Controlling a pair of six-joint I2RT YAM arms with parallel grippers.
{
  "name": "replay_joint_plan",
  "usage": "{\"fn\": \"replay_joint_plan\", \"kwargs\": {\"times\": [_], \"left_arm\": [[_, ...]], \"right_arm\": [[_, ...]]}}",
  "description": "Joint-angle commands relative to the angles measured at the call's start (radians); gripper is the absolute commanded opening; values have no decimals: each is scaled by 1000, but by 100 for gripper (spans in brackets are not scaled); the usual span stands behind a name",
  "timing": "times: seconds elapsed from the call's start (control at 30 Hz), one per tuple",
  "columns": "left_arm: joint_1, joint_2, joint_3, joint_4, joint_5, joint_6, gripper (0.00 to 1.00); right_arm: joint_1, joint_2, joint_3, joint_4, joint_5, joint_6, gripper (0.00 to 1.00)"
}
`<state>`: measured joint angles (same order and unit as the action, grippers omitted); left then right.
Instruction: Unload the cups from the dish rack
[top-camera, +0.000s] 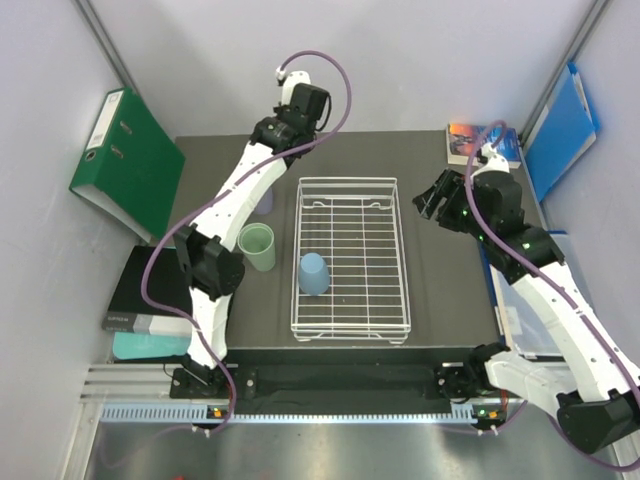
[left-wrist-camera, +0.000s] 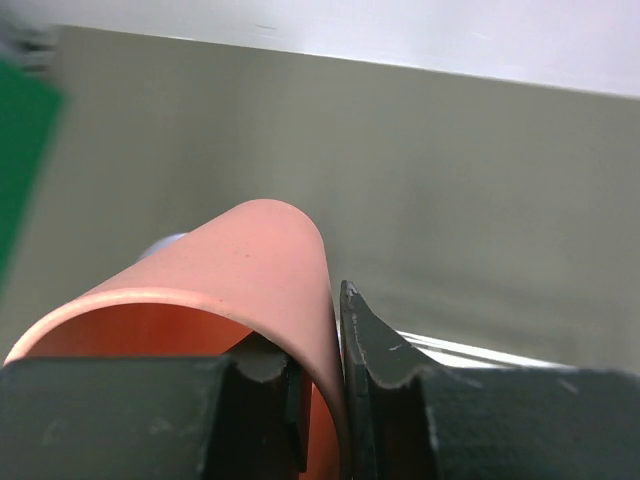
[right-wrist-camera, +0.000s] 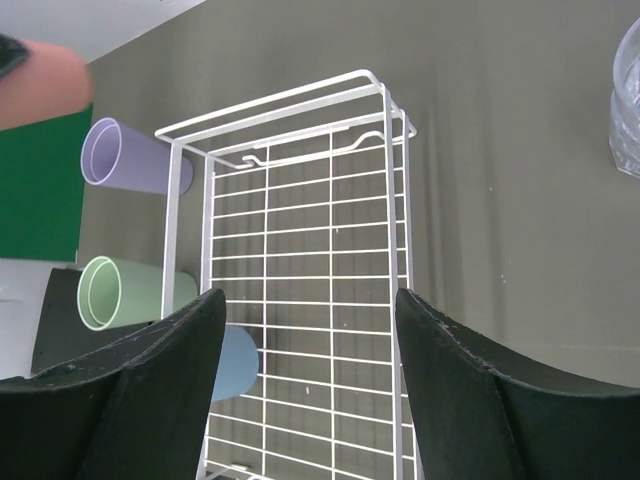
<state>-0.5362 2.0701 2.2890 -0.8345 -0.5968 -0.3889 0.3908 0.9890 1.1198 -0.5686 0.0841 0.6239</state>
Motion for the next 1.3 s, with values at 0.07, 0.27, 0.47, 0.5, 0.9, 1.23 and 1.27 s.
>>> {"fn": "replay_joint_plan", "kwargs": {"times": [0.07,0.27,0.47,0.5,0.9,1.23,1.27], "left_arm": [[151,-220,-92,-60,-175,-8,0],[404,-283,-298,-38,76,-67,0],[528,-152,-258,-76,340,-111,0],[530,-124,-240,-93,360,-116,0],[530,-10,-322,-74,420,-153,0],[530,70,-370,-77,390,-160,0],[529,76,-372,-80,384,-160,0]], "right_arm": [[5,19,-41,67,-38,7,67],[6,30,-58,82,-53,2,67],[6,34,-84,101,-72,16,67],[8,30,-87,101,-72,17,67],[6,4,-140,115,-55,28,67],[5,19,-143,121,-61,39,67],[6,23,-144,121,-61,39,67]]}}
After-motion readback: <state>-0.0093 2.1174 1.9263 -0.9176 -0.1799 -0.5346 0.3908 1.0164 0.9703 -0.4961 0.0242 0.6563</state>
